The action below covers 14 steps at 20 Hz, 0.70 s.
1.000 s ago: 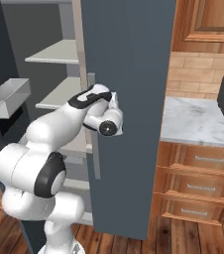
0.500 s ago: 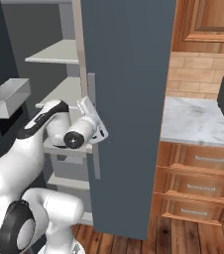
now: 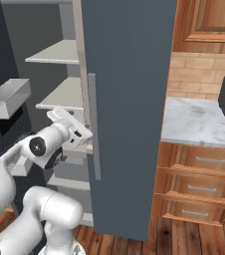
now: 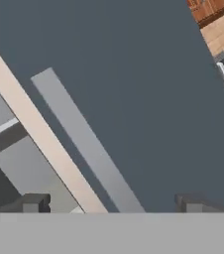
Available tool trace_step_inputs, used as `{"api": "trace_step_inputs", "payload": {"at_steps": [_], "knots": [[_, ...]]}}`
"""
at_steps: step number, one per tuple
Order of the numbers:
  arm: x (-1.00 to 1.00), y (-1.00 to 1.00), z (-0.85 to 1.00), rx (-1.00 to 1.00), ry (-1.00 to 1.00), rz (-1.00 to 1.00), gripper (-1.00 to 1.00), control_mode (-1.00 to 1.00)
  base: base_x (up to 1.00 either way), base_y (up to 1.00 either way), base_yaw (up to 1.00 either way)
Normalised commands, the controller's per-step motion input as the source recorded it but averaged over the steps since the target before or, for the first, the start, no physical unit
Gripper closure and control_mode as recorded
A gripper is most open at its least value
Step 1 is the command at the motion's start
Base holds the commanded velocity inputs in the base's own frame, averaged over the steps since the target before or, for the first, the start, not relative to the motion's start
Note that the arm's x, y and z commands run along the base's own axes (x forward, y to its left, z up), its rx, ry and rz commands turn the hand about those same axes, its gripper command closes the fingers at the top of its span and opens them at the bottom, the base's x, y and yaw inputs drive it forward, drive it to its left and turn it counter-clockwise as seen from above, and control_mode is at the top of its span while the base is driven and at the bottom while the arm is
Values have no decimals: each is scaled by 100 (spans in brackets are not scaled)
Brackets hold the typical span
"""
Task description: Pick up the frozen chicken drumstick from the freezer, place it on any shelf in the fridge, and close the fridge and freezer doors when done.
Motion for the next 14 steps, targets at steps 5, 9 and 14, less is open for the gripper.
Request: {"api": "trace_step_inputs", "payload": {"at_steps": [5,9,14], "knots": [[-35,72,89,-40,43,0,-100,-100,0,0,0],[-31,90,53,-42,42,0,-100,-100,0,0,0],[-58,86,-15,-31,11,11,-100,-100,0,0,0]]}}
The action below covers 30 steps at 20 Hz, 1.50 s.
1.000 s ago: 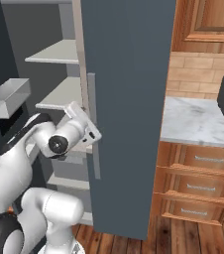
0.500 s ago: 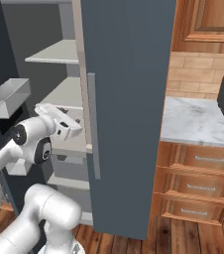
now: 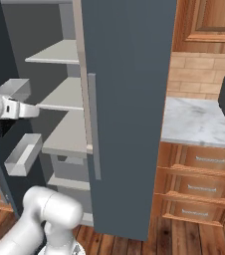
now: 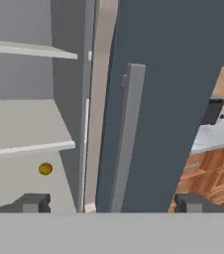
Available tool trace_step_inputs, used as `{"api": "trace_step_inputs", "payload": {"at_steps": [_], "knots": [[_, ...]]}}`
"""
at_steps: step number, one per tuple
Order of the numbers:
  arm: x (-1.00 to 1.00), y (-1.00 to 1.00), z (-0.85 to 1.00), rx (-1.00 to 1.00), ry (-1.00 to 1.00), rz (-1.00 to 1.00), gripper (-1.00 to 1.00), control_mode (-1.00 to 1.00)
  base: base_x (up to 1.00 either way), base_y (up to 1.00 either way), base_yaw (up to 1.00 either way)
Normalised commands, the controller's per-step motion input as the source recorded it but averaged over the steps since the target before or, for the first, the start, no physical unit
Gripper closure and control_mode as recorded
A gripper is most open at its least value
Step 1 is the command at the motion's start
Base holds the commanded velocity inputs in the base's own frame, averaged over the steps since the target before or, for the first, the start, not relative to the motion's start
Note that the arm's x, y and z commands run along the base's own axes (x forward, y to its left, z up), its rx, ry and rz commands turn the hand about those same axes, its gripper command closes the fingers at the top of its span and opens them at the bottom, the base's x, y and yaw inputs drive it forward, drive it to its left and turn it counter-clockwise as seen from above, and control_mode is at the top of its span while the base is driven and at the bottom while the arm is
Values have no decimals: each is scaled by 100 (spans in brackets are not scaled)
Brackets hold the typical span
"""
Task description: Pick up the frozen chicken drumstick from the freezer, place it on any shelf in the fridge, and close the fridge and freezer doors when done.
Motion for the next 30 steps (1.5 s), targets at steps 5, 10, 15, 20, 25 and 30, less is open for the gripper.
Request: {"api": "trace_step_inputs", "payload": {"at_steps": [5,10,15,20,25,30], "knots": [[-93,86,-8,-25,-8,15,-100,-100,0,0,0],[-74,100,0,-27,-4,11,-100,-100,0,0,0],[-13,100,0,-25,0,3,-100,-100,0,0,0],[13,100,0,-21,0,-2,-100,-100,0,0,0],[23,97,0,-21,0,-6,-100,-100,0,0,0],[67,77,-12,-20,8,-11,-100,-100,0,0,0]]}}
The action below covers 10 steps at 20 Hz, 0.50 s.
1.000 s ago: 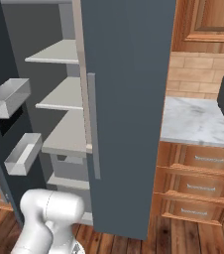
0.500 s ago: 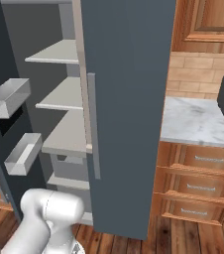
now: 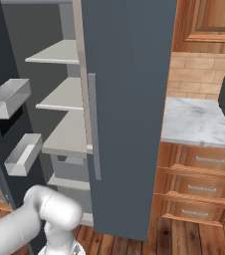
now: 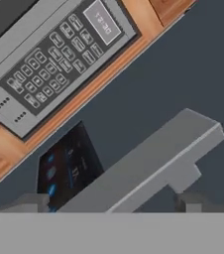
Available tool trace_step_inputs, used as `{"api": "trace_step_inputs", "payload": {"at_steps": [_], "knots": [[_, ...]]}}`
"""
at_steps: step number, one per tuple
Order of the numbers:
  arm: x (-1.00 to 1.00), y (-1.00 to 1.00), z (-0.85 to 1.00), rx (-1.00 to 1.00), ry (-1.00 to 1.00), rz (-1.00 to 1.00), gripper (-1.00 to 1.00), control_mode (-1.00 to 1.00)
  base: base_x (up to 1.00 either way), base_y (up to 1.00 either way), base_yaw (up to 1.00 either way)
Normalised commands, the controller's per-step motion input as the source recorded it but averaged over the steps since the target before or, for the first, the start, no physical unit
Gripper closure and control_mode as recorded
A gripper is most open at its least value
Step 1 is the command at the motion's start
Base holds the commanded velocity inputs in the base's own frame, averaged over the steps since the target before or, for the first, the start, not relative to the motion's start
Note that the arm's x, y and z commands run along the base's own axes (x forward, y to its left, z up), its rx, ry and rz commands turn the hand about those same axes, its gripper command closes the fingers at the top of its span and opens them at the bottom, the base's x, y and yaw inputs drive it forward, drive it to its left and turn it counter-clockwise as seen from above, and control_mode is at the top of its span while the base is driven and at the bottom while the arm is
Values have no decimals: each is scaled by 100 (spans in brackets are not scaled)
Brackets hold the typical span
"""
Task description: Pick up the frozen chicken drumstick from the freezer, place it on any shelf in the fridge, and close the fridge and freezer doors when done.
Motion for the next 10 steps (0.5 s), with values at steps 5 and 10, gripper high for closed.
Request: {"api": "trace_step_inputs", "payload": {"at_steps": [5,10], "knots": [[97,30,-23,-12,18,-8,-100,-100,0,0,0],[57,2,-20,-7,7,-5,-100,-100,0,0,0]]}}
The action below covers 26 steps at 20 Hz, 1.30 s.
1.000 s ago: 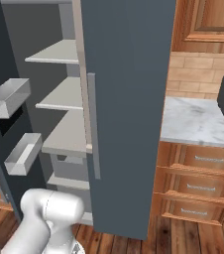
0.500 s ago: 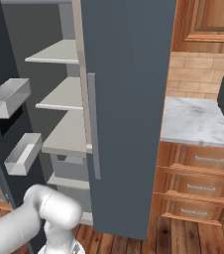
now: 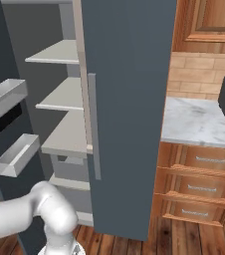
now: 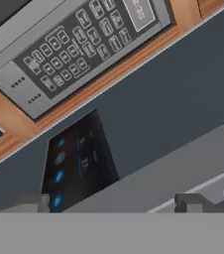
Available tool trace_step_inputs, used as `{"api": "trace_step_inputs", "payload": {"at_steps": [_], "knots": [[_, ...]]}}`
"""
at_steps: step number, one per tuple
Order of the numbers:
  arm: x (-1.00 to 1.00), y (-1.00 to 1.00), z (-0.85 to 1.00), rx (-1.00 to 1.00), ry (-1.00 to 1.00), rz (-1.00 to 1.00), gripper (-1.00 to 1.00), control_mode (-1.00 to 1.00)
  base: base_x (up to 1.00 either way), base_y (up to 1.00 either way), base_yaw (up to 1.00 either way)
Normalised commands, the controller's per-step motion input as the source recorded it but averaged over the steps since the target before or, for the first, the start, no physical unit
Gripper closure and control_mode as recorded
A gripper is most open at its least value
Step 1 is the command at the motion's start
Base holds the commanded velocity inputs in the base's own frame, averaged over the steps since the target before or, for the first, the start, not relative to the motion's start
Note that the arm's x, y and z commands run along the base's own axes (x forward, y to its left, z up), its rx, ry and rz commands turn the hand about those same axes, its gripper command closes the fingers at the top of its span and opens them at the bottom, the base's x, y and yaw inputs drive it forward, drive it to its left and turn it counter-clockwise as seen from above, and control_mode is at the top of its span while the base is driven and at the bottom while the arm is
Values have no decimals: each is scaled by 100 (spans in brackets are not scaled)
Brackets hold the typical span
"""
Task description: Pick up the frozen chicken drumstick from the freezer, place it on any shelf in the fridge, and close the fridge and freezer doors when done.
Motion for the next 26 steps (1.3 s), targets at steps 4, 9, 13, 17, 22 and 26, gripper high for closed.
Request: {"api": "trace_step_inputs", "payload": {"at_steps": [4,9,13,17,22,26], "knots": [[2,-50,-20,-1,-5,-3,-100,-100,0,0,0],[33,-81,-27,0,0,0,-100,-100,0,0,0],[19,-100,-23,8,0,0,-100,-100,0,0,0],[9,-100,-25,15,0,0,-100,-100,0,0,0],[19,-100,-30,19,0,0,-100,-100,0,0,0],[45,-100,-14,14,0,0,-100,-100,0,0,0]]}}
